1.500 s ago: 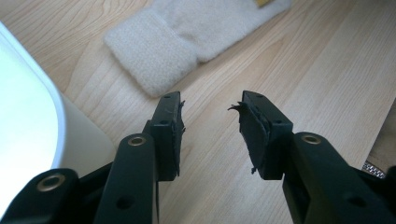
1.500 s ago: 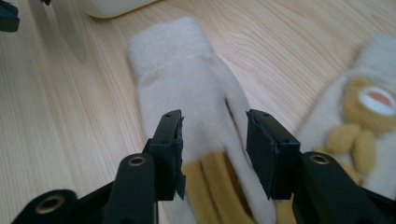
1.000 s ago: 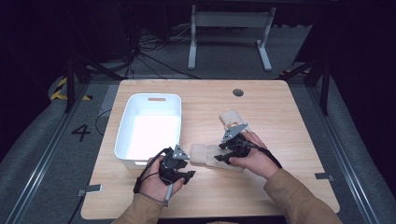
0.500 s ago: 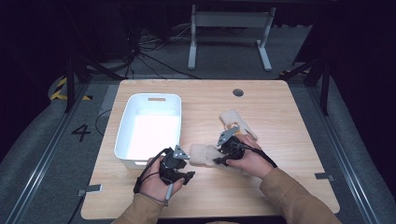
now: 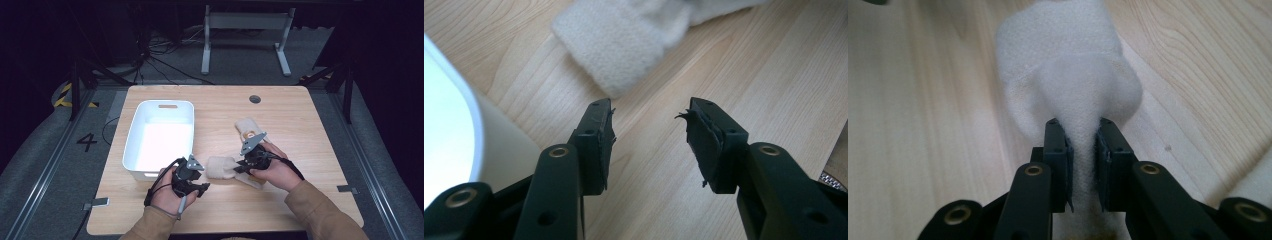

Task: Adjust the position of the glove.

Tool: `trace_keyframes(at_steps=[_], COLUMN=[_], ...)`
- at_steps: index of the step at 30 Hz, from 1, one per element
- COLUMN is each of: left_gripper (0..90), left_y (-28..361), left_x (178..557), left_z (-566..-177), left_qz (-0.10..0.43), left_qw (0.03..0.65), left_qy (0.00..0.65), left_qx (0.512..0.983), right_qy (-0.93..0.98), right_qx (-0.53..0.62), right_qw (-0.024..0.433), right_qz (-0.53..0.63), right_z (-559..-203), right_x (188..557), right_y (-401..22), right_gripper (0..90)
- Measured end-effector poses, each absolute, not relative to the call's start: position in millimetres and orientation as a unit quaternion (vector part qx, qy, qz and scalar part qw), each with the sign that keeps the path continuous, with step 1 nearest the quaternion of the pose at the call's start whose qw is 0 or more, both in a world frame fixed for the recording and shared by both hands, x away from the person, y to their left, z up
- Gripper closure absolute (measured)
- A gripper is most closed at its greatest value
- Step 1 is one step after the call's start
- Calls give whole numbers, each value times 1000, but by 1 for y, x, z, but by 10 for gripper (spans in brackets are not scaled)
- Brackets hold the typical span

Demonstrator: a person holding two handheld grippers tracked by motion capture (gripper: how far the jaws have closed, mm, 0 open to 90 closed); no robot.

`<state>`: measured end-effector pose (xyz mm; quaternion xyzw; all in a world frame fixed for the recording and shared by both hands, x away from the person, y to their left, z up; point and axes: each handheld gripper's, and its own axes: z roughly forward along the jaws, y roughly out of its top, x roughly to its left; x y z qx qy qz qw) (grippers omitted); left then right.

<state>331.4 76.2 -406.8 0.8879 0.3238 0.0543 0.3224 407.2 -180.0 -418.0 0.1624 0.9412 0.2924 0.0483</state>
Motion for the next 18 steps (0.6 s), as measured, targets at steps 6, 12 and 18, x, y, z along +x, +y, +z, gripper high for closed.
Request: trace_keyframes(at_steps=[6, 12, 18], left_gripper=[541, 540, 540], left_y=[69, 61, 56], left_x=[334, 338, 340], left_z=[-406, -407, -408], left_qz=[51, 44, 44], left_qw=[322, 321, 319], left_qy=[312, 300, 295], left_qx=[892, 897, 899], right_qy=[943, 943, 948], right_qx=[135, 125, 124], right_qw=[38, 27, 31], right_qz=[303, 306, 292], right_z=[-407, -414, -424], right_x=[386, 369, 365], right_y=[-201, -222, -233], right_gripper=[782, 779, 766])
